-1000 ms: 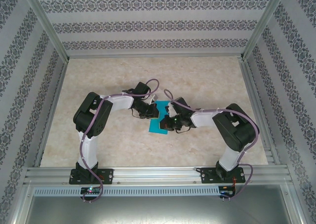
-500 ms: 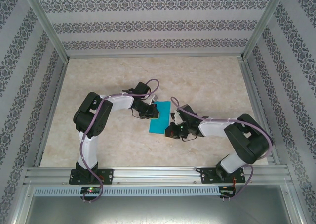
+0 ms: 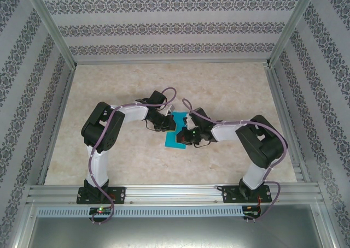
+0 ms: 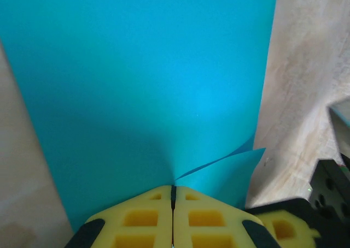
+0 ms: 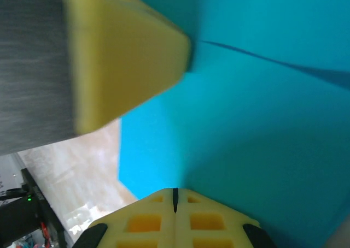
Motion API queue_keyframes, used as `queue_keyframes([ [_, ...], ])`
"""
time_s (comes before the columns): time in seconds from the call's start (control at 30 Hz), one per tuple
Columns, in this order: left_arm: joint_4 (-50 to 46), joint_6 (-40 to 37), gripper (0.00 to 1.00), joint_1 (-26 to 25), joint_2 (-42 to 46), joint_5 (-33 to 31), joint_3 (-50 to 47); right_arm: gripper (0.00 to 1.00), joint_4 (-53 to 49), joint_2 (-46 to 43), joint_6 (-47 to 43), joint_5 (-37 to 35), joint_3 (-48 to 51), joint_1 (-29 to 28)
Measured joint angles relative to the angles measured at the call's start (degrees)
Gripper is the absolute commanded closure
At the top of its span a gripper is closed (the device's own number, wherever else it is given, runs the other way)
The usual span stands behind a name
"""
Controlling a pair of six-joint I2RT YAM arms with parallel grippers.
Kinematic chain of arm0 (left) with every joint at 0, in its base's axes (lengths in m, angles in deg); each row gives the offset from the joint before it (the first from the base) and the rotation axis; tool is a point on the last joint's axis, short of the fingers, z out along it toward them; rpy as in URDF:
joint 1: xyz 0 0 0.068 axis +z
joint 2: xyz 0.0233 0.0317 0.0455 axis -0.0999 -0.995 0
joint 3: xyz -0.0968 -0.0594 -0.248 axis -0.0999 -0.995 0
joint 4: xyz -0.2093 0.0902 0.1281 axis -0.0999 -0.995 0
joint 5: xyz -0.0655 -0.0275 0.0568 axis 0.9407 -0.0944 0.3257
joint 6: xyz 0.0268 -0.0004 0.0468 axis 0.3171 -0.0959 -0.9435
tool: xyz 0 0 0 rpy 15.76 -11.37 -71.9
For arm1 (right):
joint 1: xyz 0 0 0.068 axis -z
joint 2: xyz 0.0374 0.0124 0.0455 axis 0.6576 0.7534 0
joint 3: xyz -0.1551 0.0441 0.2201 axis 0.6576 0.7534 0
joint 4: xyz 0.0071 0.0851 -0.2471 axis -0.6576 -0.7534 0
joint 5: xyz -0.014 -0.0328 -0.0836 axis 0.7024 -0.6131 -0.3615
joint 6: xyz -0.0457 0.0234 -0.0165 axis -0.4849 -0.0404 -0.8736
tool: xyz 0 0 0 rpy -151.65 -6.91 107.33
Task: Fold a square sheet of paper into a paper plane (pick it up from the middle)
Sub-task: Fold the triangle a second time at the center of the table.
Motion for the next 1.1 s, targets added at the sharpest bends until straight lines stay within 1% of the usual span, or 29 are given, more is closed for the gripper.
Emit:
queue_keyframes([
  [0.2,0.0,0.0,0.92,0.0,0.0,-0.2,0.1,1.00,3.8,-0.3,-0.1,1.2,2.4,1.0],
  [0.47,-1.1,-0.2,0.91,0.0,0.0,-0.2,0.4,0.99,5.6,-6.8,0.0,1.1,10.2,2.6],
  [0.57,-1.2,-0.2,0.91,0.0,0.0,-0.2,0.5,0.99,4.9,-8.8,-0.1,1.1,11.8,3.3],
  [0.67,-1.3,-0.2,0.91,0.0,0.0,-0.5,0.5,0.98,1.6,-11.8,-0.1,1.1,12.9,3.8],
  [0.87,-2.0,-0.2,0.91,0.0,0.0,-1.2,1.1,0.89,-6.1,-19.1,-1.6,1.2,10.6,5.7],
  [1.1,-3.2,-0.2,0.88,0.1,0.0,-1.8,1.9,0.75,-10.5,-19.5,-5.3,1.3,4.2,10.6],
])
